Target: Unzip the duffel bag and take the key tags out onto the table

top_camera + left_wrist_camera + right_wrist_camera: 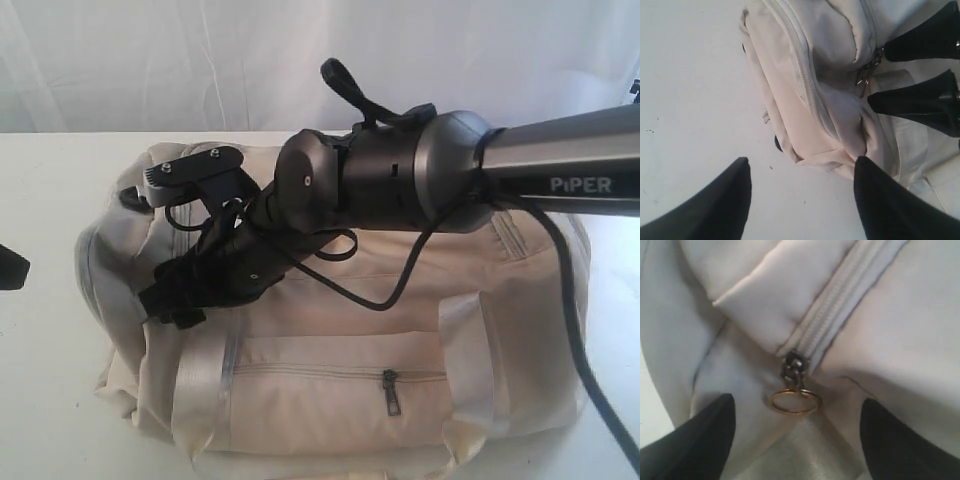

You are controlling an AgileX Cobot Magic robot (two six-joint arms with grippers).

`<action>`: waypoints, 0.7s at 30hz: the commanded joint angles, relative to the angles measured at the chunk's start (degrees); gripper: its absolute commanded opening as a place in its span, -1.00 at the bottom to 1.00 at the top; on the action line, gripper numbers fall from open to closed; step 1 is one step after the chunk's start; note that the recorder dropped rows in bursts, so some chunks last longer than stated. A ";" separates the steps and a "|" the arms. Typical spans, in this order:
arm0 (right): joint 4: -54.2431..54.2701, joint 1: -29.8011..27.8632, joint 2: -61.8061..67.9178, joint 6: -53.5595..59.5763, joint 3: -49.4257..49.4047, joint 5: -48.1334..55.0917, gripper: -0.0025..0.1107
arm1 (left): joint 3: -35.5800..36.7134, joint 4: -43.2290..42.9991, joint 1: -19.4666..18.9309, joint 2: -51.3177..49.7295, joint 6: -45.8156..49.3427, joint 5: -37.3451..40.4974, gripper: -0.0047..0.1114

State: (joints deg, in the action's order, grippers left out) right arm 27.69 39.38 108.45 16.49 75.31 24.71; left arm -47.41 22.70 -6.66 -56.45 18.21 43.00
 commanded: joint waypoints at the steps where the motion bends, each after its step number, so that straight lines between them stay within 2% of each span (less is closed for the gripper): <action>1: 0.87 0.58 1.06 -0.28 0.26 -0.68 0.20 | 0.31 0.54 -0.10 0.47 -0.47 0.16 0.17; 4: 0.87 0.58 1.06 -0.28 0.26 -1.79 0.11 | 0.31 0.65 -0.10 0.47 -0.47 0.22 0.17; 8: 0.99 0.58 1.17 -0.37 0.26 -2.56 -0.18 | 0.31 0.75 -0.10 0.47 -0.47 0.12 0.17; 13: 0.99 0.58 1.42 -0.37 0.26 -2.73 -0.44 | 0.31 0.75 -0.10 0.47 -0.47 0.12 0.17; 20: 0.76 0.58 0.82 -0.37 0.26 -0.72 -0.96 | 0.31 0.77 -0.10 0.47 -0.47 -0.03 0.17; 21: 0.76 0.58 0.71 -0.37 0.26 -0.58 -0.96 | 0.31 0.77 -0.10 0.47 -0.47 -0.03 0.17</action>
State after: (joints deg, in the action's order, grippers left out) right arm 28.32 39.98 109.73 16.39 75.31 23.38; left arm -47.41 22.70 -6.66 -56.45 18.21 42.63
